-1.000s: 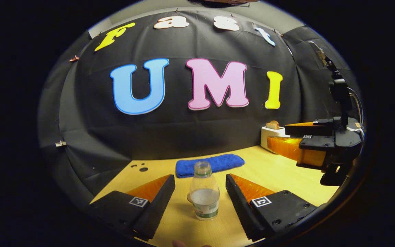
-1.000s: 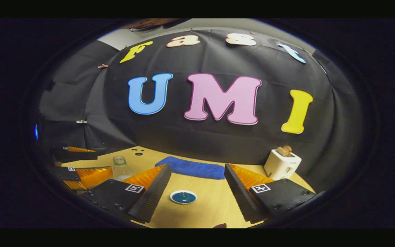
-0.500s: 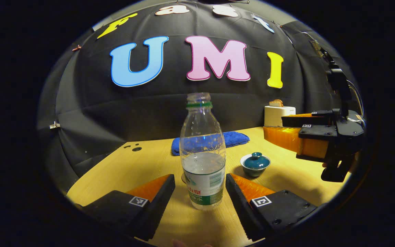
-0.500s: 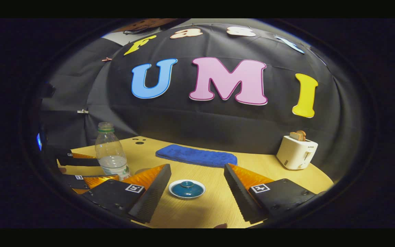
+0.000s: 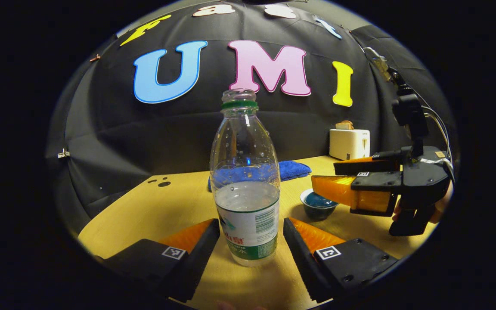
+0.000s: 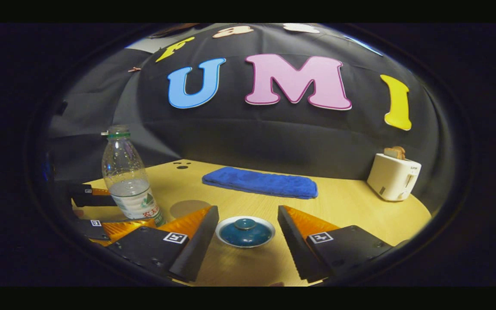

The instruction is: Open the teacup lid with one hand, grasp the water bottle and pour water into the teacup with the other hand; after pouring, place the water bottle on the coaster and then close the teacup lid.

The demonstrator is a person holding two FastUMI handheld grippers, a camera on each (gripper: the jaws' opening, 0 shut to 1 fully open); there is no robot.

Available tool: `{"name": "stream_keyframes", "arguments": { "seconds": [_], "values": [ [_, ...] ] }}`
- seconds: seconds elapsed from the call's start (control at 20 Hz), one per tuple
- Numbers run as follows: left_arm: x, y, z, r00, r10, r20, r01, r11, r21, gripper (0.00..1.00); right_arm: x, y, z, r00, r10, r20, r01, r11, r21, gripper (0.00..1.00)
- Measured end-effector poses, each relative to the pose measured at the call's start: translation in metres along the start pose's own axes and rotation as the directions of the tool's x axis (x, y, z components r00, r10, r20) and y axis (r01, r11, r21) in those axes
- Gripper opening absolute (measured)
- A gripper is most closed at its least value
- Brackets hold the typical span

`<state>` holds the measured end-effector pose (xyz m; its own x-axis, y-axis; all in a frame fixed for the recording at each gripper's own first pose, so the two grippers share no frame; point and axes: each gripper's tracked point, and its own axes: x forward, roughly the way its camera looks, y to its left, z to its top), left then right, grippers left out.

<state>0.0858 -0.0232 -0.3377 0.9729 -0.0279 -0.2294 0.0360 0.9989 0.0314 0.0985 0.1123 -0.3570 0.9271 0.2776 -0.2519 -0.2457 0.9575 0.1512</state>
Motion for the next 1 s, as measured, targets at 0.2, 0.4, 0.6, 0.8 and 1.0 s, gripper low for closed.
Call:
{"name": "stream_keyframes", "arguments": {
  "seconds": [0.2,0.4,0.6,0.8,1.0],
  "values": [
    [0.002,0.0,-0.001,1.0,0.001,-0.008,-0.001,1.0,-0.005,0.94,0.006,-0.001,-0.009,1.0,0.008,-0.027,-0.008,1.0,0.014,0.66],
    [0.006,0.001,-0.001,1.0,0.002,-0.016,-0.003,1.0,-0.018,0.94,0.011,0.0,-0.016,0.998,0.024,-0.055,-0.023,1.0,0.02,0.66],
    [0.007,0.002,-0.002,1.0,0.006,-0.015,-0.006,1.0,-0.023,0.94,0.014,0.001,-0.022,0.996,0.036,-0.079,-0.031,0.998,0.057,0.38],
    [0.009,0.001,-0.001,1.0,0.007,-0.015,-0.007,1.0,-0.021,0.94,0.014,0.003,-0.021,0.996,0.042,-0.075,-0.038,0.998,0.059,0.35],
    [0.011,0.002,0.001,1.0,0.009,-0.014,-0.01,1.0,-0.028,0.94,0.013,0.001,-0.019,0.997,0.035,-0.067,-0.031,0.998,0.054,0.24]
  ]
}}
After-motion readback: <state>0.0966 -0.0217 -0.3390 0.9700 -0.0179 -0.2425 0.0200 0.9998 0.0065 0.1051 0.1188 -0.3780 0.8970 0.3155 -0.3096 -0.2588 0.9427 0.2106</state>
